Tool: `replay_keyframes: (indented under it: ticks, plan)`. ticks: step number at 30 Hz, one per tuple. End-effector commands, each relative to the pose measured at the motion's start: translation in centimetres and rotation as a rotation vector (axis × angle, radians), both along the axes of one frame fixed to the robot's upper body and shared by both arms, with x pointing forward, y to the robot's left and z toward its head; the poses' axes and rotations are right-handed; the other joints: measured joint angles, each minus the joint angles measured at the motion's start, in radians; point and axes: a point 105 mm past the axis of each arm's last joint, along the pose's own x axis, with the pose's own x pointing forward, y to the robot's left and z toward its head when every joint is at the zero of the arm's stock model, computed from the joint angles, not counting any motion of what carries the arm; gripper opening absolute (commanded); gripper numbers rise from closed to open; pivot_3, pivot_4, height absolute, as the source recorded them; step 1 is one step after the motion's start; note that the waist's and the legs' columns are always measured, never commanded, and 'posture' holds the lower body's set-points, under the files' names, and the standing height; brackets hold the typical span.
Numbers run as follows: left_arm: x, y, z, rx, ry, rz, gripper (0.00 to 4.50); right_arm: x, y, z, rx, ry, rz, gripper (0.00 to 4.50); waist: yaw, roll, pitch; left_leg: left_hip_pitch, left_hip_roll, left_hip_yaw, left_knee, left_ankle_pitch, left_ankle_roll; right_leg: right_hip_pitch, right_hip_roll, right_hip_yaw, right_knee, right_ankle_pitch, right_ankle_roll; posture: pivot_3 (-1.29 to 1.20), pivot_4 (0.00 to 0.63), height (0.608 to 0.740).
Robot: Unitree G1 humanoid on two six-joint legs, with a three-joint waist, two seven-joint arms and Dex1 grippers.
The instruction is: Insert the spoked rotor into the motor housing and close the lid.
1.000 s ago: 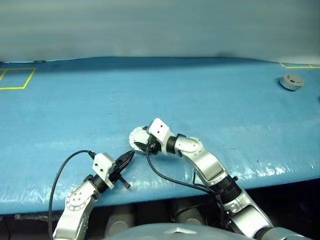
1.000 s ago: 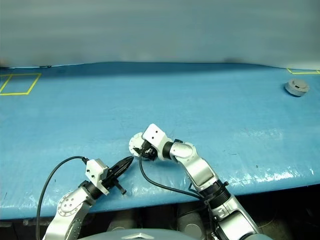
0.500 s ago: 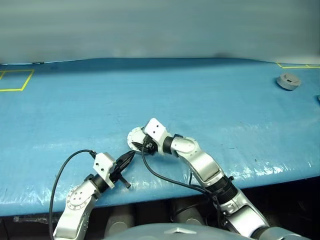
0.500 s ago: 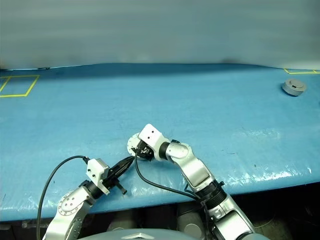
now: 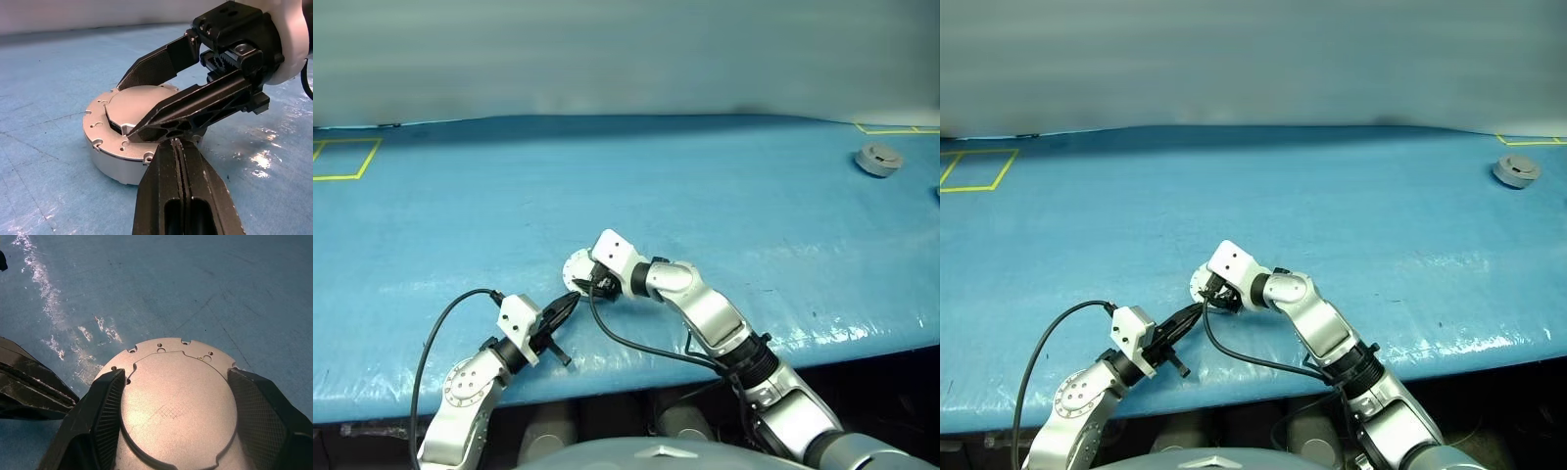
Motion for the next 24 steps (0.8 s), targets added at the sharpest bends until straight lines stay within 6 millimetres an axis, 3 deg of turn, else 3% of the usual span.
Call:
replay_keyframes:
  ticks: [1,3,8,17,24]
  plan:
    - [0.0,-0.4,1.2,-0.003,-0.043,-0.012,0.00,-0.1,-2.8,-5.2,-0.165,0.129,-0.108,3.02,0.000,0.000,0.000,0.000,0.000,0.000,0.000,0.000,0.000,0.000,0.000,0.000,0.000,0.000,0.000,0.00,0.150,0.740]
    - [0.0,-0.3,1.2,-0.002,-0.043,-0.010,0.00,0.3,-3.0,-5.2,-0.156,0.122,-0.133,3.02,0.000,0.000,-0.001,0.000,0.000,0.000,0.000,0.000,0.000,0.000,0.000,0.000,0.000,0.000,0.000,0.00,0.150,0.740]
    - [0.2,0.0,1.6,-0.011,-0.053,0.006,0.00,0.5,-2.2,-3.7,0.063,0.151,-0.123,3.02,-0.001,0.000,-0.001,0.000,0.001,0.000,0.000,0.000,-0.001,-0.001,-0.001,0.000,0.000,0.000,0.000,0.00,0.150,0.740]
    - [0.6,0.6,2.0,0.006,-0.065,0.013,0.00,0.6,-3.7,-6.0,-0.065,0.153,-0.149,3.02,-0.002,0.000,-0.001,0.000,0.001,0.002,-0.002,0.000,-0.001,-0.002,-0.003,0.000,-0.002,0.000,0.000,0.00,0.150,0.740]
    - [0.5,0.4,2.0,-0.002,-0.059,0.006,0.00,-0.6,-3.8,-6.6,-0.092,0.211,-0.083,3.02,-0.002,0.002,-0.003,0.000,0.001,0.002,-0.004,-0.001,-0.001,-0.002,-0.011,-0.004,-0.005,0.000,0.000,0.00,0.150,0.740]
